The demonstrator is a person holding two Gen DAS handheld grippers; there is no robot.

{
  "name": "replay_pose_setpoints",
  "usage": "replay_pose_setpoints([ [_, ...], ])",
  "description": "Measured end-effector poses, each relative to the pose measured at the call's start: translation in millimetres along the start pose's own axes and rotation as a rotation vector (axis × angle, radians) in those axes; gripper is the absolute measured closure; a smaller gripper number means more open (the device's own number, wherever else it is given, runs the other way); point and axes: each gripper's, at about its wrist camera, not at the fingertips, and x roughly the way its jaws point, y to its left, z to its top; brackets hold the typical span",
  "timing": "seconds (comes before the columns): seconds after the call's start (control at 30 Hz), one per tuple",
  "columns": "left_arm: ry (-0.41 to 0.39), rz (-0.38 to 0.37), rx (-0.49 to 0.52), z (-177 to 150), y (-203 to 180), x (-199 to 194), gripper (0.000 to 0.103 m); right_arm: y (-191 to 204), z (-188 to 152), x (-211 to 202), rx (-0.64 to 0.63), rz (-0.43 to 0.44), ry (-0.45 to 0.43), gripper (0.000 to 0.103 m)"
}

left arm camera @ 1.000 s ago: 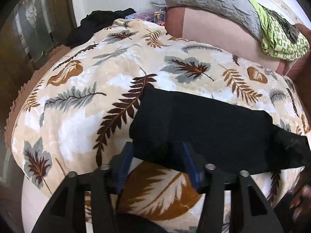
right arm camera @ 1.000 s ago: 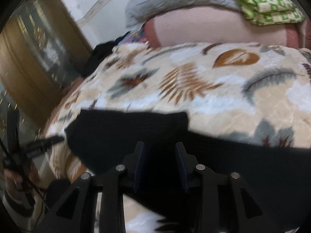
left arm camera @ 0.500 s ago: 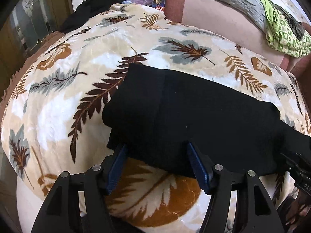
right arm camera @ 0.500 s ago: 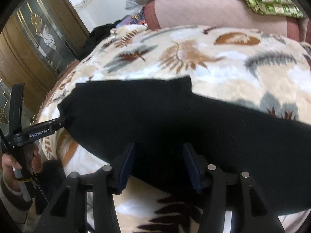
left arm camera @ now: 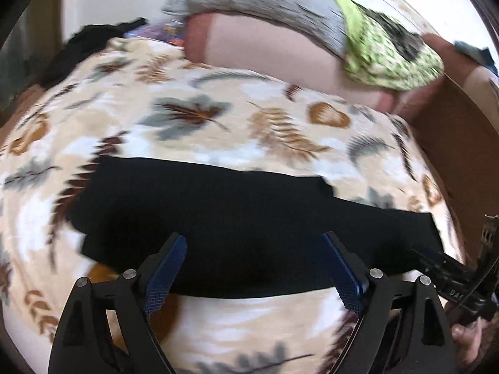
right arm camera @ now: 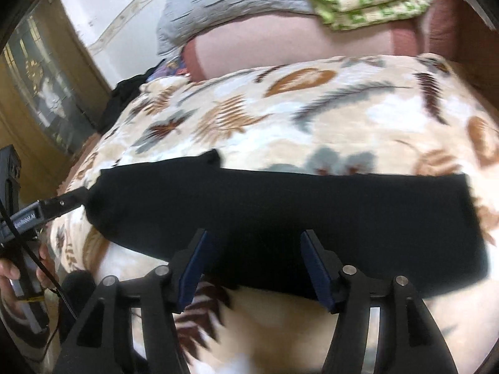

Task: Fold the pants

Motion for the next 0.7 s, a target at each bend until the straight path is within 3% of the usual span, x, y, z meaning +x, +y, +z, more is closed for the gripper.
replay_pose_setpoints([
  [0.13, 0.025, -0.088, 0.052, 7, -37, 9, 0.015, -33, -11, -26, 0.039, -0.034, -0.038, 0.037],
  [0.33, 0.049, -0.137, 0.181, 10, -88, 21, 0.015, -76, -28, -51, 0.131, -0.036, -0.084, 0.036],
  [0.7, 0.069, -0.143, 0.297, 5, -161, 44, 0.015, -120, -53, -73, 0.191, -0.050, -0.116, 0.032],
])
